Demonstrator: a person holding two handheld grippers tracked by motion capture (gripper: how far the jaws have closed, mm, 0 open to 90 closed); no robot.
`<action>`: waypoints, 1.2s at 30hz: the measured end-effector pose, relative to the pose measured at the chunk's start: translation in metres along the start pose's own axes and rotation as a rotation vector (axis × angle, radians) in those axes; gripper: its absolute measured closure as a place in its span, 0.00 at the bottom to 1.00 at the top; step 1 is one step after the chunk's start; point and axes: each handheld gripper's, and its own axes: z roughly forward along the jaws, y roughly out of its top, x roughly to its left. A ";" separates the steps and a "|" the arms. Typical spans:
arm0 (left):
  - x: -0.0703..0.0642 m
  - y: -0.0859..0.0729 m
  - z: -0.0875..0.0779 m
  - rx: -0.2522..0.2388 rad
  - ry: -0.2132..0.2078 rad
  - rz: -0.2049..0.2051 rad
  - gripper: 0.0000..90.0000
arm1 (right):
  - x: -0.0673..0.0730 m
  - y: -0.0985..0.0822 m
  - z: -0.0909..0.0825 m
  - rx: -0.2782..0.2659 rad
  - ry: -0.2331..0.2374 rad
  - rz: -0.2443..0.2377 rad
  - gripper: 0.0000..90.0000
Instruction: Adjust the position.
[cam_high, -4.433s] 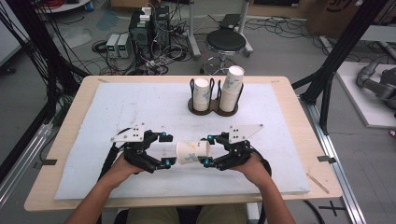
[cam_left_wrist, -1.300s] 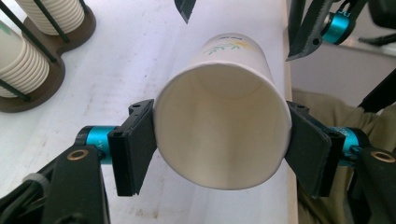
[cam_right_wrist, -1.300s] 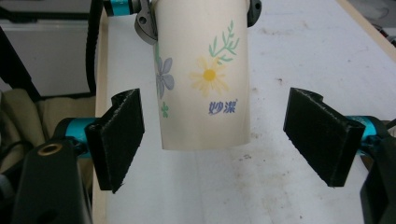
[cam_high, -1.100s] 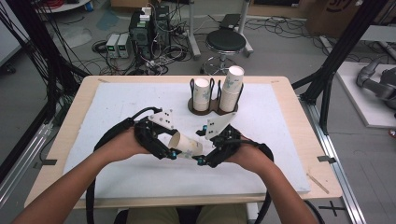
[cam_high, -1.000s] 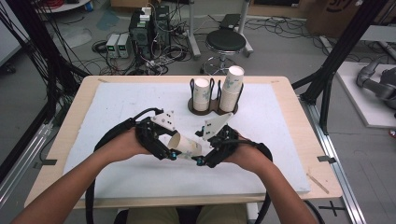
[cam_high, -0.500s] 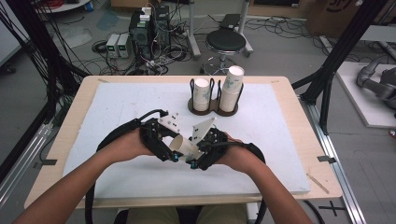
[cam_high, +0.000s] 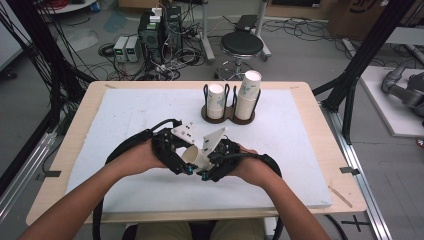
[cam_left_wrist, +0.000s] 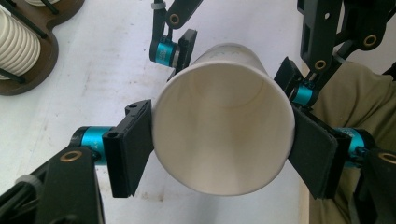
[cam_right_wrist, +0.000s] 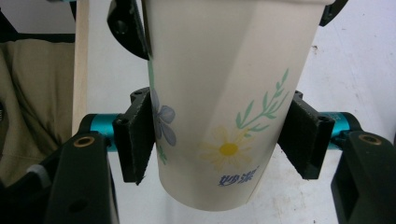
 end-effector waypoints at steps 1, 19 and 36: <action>0.000 -0.001 0.000 -0.012 0.000 -0.003 0.30 | 0.000 0.000 0.000 0.003 0.002 0.004 0.39; 0.009 -0.039 -0.021 -0.476 -0.021 -0.159 0.20 | -0.009 -0.042 -0.011 -0.127 -0.002 0.151 0.40; 0.008 -0.093 -0.015 -0.763 0.102 -0.289 0.20 | -0.003 -0.088 -0.019 -0.301 -0.082 0.296 0.40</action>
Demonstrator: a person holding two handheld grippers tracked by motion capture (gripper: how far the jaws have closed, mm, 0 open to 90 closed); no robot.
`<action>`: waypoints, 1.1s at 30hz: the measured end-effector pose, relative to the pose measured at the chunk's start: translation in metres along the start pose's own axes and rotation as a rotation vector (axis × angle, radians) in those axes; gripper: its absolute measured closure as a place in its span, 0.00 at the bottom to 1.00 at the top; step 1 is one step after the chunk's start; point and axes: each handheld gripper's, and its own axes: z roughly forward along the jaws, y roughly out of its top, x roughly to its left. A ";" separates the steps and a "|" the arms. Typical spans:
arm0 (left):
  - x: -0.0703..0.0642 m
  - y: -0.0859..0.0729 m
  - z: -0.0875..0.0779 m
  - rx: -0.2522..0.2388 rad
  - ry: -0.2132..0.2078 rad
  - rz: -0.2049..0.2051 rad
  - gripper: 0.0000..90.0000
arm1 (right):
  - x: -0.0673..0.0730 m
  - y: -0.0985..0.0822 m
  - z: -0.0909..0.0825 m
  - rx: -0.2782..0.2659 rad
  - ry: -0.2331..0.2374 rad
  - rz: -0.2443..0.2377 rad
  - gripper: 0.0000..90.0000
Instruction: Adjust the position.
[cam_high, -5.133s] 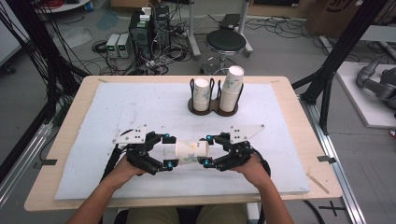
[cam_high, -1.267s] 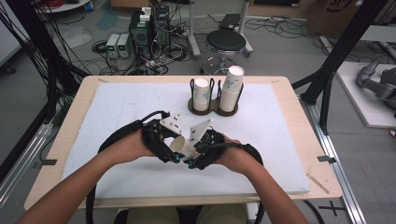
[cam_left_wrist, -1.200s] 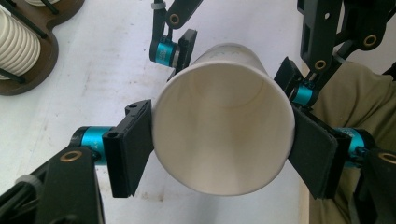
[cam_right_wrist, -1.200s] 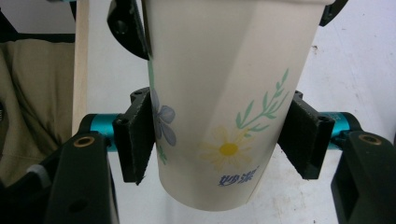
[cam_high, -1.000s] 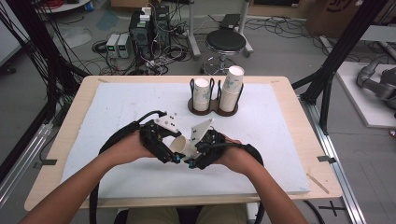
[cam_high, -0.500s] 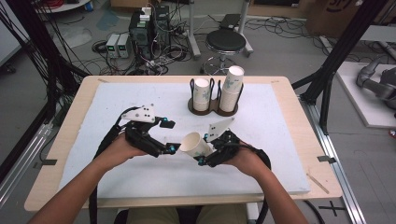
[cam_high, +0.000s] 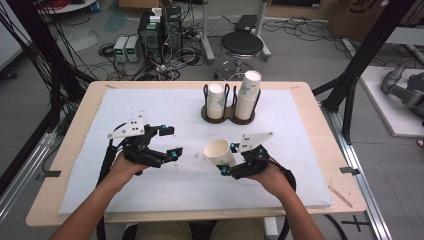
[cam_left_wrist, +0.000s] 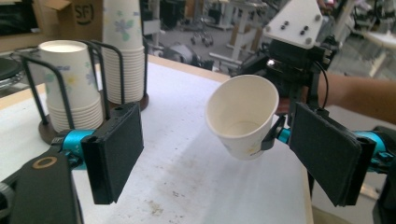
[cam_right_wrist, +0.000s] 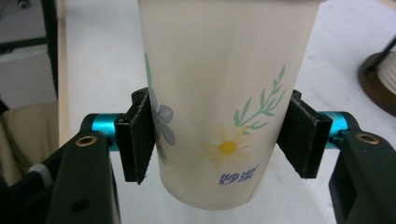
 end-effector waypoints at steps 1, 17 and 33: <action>0.000 -0.003 -0.001 -0.009 0.007 -0.007 0.20 | -0.001 -0.005 -0.003 -0.029 -0.017 0.010 0.40; 0.011 -0.049 -0.019 -0.089 0.120 -0.027 0.20 | -0.008 -0.041 -0.026 -0.245 -0.190 0.124 0.38; 0.018 -0.060 -0.032 -0.108 0.192 -0.036 0.20 | -0.011 -0.053 -0.043 -0.336 -0.299 0.166 0.38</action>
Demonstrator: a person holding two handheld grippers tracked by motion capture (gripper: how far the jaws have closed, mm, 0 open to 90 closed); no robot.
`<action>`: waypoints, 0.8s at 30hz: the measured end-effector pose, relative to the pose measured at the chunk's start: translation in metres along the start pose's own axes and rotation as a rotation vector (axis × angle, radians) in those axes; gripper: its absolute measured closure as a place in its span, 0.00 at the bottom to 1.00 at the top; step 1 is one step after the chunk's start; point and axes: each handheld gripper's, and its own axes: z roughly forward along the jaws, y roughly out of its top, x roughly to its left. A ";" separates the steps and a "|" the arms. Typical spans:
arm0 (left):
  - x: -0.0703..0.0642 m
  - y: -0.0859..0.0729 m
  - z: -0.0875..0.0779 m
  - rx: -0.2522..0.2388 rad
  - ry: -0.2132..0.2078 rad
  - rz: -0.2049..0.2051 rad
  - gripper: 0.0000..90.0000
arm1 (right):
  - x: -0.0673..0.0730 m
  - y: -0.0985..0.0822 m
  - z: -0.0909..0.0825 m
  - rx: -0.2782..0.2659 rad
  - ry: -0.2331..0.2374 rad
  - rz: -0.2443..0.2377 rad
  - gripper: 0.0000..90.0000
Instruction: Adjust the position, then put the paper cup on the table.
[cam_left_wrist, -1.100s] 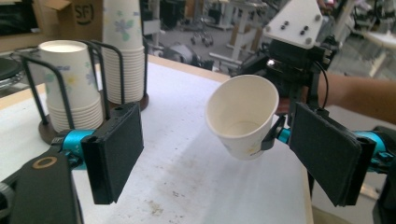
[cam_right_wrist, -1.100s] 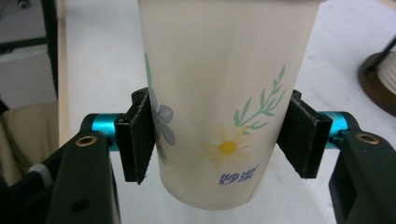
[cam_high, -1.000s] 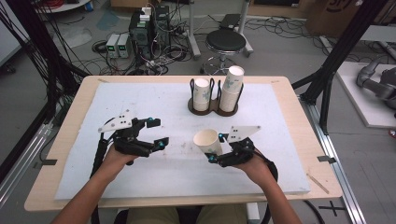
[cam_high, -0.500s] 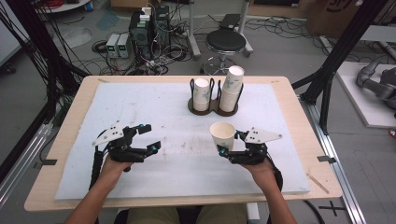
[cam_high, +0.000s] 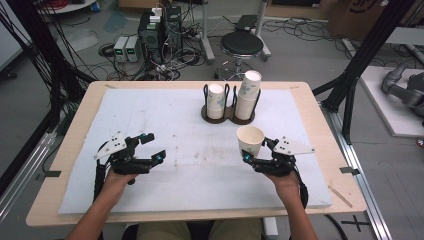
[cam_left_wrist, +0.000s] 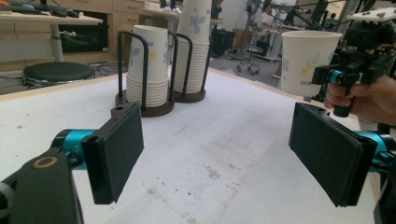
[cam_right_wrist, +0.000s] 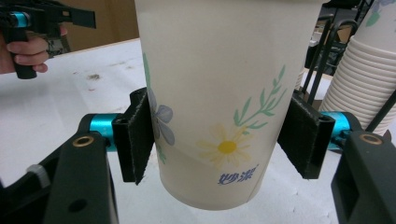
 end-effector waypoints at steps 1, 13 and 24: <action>0.000 0.000 0.000 -0.003 0.002 -0.008 0.19 | 0.000 0.000 0.000 0.004 -0.002 0.000 0.38; 0.001 -0.001 -0.002 -0.008 0.005 -0.037 0.19 | -0.003 -0.002 0.002 -0.007 -0.022 0.004 0.38; 0.002 -0.002 -0.003 0.000 0.011 -0.040 0.19 | -0.011 -0.007 0.017 0.015 -0.046 0.021 0.38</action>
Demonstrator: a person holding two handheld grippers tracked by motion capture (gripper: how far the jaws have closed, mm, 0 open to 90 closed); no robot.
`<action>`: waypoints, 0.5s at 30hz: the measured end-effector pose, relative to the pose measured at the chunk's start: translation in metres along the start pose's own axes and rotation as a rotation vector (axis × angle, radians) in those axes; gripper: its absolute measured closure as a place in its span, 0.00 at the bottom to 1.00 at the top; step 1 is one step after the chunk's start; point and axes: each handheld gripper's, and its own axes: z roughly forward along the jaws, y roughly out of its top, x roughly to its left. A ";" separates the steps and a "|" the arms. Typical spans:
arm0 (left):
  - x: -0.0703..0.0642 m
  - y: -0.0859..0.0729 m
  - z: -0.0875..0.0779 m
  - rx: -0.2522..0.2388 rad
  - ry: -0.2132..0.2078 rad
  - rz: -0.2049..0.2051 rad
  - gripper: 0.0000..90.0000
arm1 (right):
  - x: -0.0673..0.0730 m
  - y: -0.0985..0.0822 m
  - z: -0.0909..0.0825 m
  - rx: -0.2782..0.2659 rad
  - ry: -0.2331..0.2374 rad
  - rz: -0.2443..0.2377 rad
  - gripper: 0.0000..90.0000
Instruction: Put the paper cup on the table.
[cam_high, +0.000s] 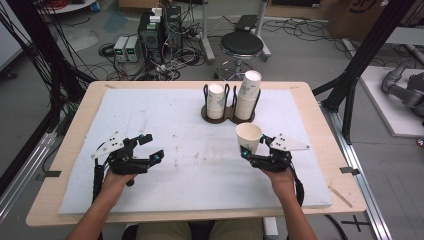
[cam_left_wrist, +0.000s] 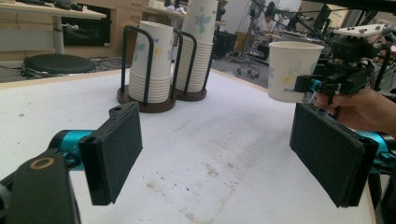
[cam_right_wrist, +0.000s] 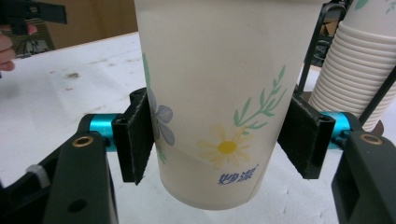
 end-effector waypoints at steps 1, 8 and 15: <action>0.000 0.000 0.000 -0.004 0.001 -0.003 0.19 | -0.001 -0.001 0.002 0.001 0.002 0.009 0.38; -0.002 -0.001 0.001 0.005 0.002 -0.003 0.19 | -0.012 -0.007 0.016 0.029 -0.032 0.052 0.38; -0.001 -0.003 0.002 0.024 0.002 -0.004 0.19 | -0.019 -0.012 0.027 0.103 -0.068 0.085 0.38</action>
